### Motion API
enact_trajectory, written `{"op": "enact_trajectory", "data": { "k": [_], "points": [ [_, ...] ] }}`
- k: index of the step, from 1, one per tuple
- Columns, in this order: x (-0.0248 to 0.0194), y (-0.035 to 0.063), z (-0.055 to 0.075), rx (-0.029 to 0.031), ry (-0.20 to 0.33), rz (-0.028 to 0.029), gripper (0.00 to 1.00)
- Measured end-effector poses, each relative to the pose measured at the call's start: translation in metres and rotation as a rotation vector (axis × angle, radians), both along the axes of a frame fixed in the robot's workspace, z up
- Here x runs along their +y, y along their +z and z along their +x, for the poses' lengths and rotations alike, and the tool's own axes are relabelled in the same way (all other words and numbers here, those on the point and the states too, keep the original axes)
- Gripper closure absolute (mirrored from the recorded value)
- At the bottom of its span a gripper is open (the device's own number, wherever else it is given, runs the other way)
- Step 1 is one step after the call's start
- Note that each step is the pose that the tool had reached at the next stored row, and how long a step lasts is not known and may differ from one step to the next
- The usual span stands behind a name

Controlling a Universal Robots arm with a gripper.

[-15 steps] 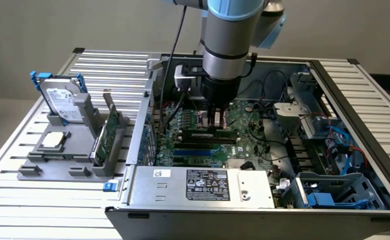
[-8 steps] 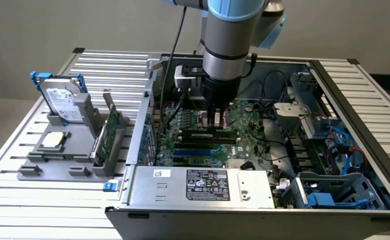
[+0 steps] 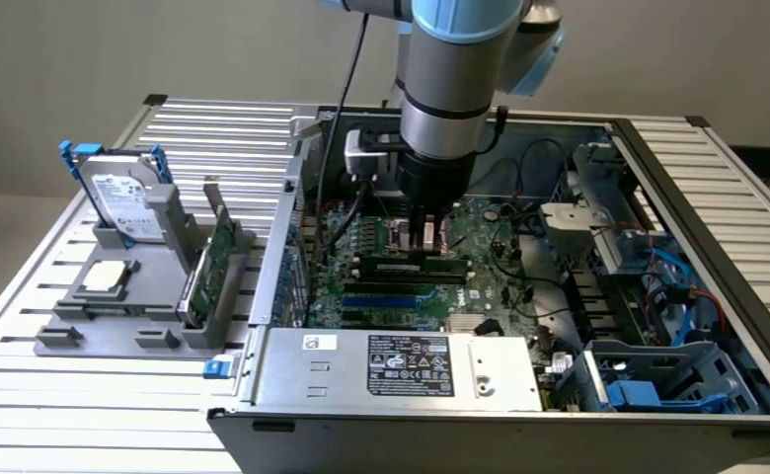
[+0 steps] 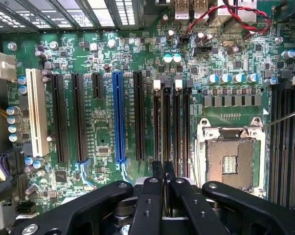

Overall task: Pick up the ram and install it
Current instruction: 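Insert the ram into the slot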

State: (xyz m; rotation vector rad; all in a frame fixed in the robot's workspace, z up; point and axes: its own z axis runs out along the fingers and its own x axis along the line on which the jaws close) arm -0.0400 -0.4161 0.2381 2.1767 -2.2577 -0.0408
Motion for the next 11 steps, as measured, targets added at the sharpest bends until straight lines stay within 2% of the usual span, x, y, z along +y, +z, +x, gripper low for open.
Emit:
{"op": "enact_trajectory", "data": {
  "k": [11],
  "points": [
    [0.0000,-0.0001,0.0009,0.0012,0.011,-0.0001,0.87]
  ]
}}
